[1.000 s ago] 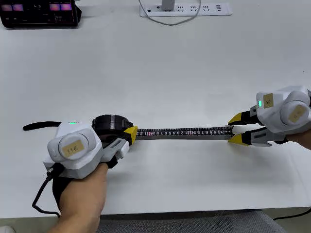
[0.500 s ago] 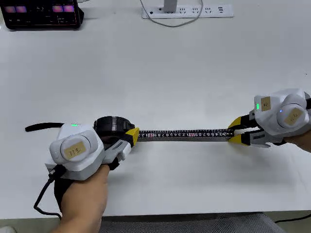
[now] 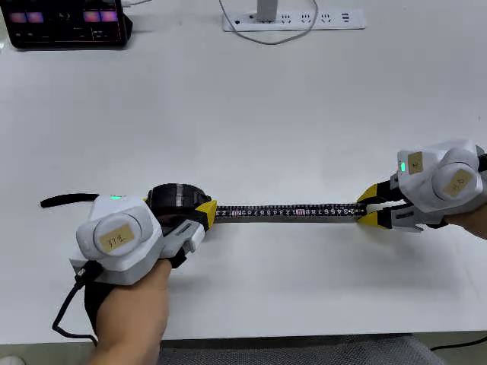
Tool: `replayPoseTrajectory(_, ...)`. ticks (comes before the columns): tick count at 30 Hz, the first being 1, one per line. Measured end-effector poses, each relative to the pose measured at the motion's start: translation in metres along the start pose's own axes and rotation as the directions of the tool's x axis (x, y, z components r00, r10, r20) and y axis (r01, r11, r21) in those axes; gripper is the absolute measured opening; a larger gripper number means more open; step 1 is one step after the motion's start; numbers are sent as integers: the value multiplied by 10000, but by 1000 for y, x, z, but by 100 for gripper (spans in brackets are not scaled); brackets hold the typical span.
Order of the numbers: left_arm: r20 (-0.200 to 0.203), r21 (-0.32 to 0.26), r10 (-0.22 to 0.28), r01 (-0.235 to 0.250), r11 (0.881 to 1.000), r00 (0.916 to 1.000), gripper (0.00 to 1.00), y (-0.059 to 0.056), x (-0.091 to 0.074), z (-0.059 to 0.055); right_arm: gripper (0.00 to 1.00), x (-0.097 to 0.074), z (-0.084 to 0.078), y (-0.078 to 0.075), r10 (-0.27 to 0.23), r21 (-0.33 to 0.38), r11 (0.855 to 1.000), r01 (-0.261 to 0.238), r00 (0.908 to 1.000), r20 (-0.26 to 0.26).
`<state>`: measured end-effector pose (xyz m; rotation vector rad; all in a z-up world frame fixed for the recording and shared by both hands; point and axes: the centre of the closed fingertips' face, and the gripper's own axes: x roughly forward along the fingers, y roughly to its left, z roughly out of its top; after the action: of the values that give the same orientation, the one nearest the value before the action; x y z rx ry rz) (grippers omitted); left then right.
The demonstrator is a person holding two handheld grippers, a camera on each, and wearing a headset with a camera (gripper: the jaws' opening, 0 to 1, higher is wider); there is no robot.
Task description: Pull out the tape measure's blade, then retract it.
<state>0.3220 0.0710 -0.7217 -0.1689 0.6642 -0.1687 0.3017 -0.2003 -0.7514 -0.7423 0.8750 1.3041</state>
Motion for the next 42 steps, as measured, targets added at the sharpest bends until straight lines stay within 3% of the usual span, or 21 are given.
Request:
replayPoseTrajectory(17, -405, 235, 5, 5, 9997, 9992, 58, 1, 1, -1, 11, 0, 0, 0, 7, -56, 10000, -7, 10000, -85)
replayPoseTrajectory(32, -534, 225, -78, 90, 9997, 9985, 57, 2, 1, -2, 11, -1, 0, -1, -19, -67, 10000, 18, 9999, -131)
replayPoseTrajectory(42, -582, 119, -151, 158, 9998, 9982, 57, 1, 0, -3, 11, 4, 11, 1, 129, -43, 9999, -128, 9999, 101)
